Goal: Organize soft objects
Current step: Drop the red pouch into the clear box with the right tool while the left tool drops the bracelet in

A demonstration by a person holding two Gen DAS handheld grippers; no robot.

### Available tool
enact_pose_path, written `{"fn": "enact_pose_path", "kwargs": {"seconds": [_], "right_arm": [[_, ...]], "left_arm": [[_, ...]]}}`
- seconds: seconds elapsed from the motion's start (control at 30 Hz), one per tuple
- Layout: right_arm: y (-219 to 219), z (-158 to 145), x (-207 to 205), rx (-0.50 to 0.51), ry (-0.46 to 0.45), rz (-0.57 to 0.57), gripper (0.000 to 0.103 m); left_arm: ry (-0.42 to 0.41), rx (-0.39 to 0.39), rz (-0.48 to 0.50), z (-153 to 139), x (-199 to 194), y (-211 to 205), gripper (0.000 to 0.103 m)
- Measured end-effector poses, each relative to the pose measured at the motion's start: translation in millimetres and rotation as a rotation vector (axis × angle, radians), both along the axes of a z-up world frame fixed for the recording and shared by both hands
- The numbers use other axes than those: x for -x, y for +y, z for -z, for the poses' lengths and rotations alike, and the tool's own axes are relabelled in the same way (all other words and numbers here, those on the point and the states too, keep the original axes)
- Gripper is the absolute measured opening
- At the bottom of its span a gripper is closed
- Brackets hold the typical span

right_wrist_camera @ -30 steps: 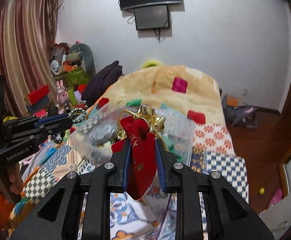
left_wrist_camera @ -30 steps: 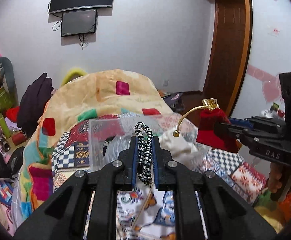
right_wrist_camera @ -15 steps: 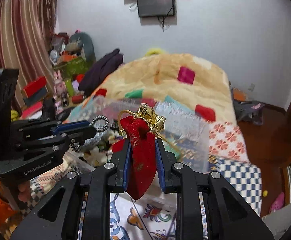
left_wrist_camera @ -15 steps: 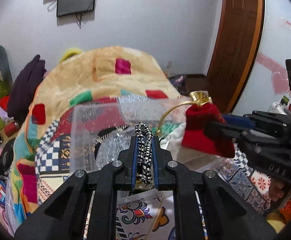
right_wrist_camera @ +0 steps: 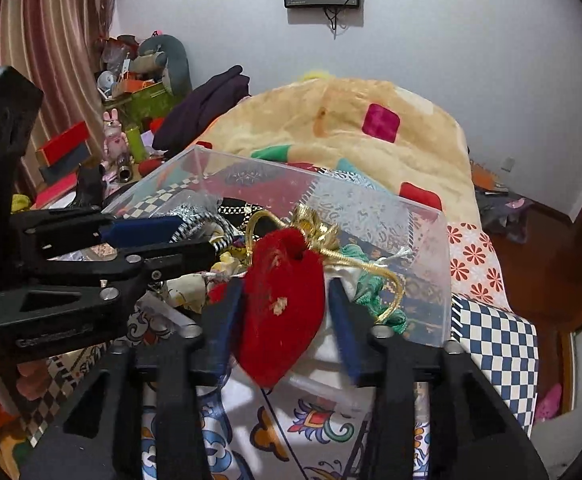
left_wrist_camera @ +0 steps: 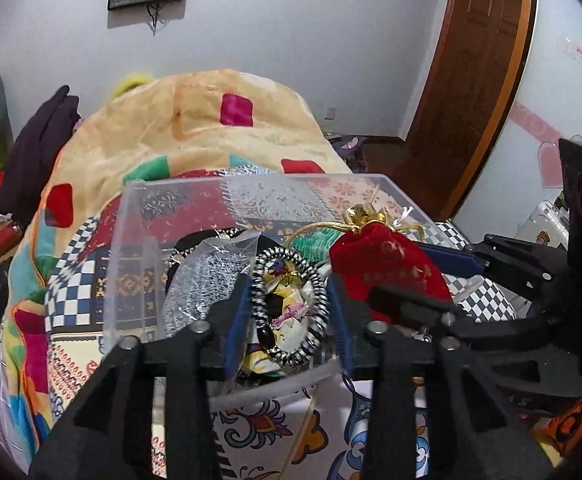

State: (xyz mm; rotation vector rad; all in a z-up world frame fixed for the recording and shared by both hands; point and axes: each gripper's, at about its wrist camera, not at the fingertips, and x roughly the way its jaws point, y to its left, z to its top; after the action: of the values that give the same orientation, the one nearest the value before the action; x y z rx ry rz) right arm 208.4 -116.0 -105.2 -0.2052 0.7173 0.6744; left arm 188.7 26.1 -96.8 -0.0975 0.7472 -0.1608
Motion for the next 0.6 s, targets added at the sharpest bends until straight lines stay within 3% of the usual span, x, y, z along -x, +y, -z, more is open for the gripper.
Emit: {"fn": "enact_pose_path", "kwargs": {"seconds": [0.07, 0.37, 0.6], "right_arm": [[-2.3, -3.9, 2.5, -0.003, -0.015, 0.006, 0.055], [-28.2, -43.5, 18.6, -0.102, -0.080, 0.029, 0.056], [-48.1, -85.2, 52.6, -0.177, -0.192, 0.048, 0.057]], "left_arm": [[-0.017, -0.011, -0.006, -5.0, 4.5, 1.0, 0.044], [-0.131, -0.011, -0.037, -47.5, 39.4, 6.9, 0.047], [-0.269, -0.014, -0.068, -88.9, 83.7, 4.0, 0.053]]}}
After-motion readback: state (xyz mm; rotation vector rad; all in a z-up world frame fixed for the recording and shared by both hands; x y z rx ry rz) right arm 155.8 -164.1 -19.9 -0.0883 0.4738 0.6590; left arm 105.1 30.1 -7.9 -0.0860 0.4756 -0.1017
